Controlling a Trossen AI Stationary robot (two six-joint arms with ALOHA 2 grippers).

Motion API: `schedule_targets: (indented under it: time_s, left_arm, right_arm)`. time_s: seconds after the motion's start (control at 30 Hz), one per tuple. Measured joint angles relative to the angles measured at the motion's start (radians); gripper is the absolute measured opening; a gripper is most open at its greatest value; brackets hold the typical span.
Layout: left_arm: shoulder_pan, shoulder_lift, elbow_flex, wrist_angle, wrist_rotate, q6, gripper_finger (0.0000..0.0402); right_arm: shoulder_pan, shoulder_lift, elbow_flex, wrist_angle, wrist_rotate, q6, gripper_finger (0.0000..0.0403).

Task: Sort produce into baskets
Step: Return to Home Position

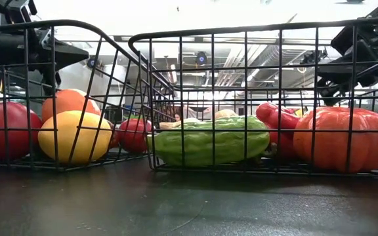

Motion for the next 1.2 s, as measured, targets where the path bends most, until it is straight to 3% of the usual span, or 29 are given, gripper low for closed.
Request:
schedule_targets:
  time_s: [0.4, 0.67, 0.97, 1.2]
  left_arm:
    - [0.000, 0.000, 0.000, 0.000, 0.000, 0.000, 0.0001]
    - [0.000, 0.000, 0.000, 0.001, 0.000, 0.000, 0.0000]
    - [-0.040, 0.000, -0.001, 0.003, 0.000, 0.000, 0.0000]
    - [-0.043, 0.000, -0.002, 0.005, 0.000, 0.000, 0.0000]
  right_arm:
    - [0.000, -0.001, -0.003, -0.014, -0.019, -0.241, 0.0000]
    - [0.000, -0.001, -0.003, -0.013, 0.023, -0.113, 0.0000]
    - [0.000, -0.007, -0.003, -0.017, 0.023, -0.084, 0.0000]
    - [0.001, -0.225, -0.003, -0.127, 0.022, -0.084, 0.0000]
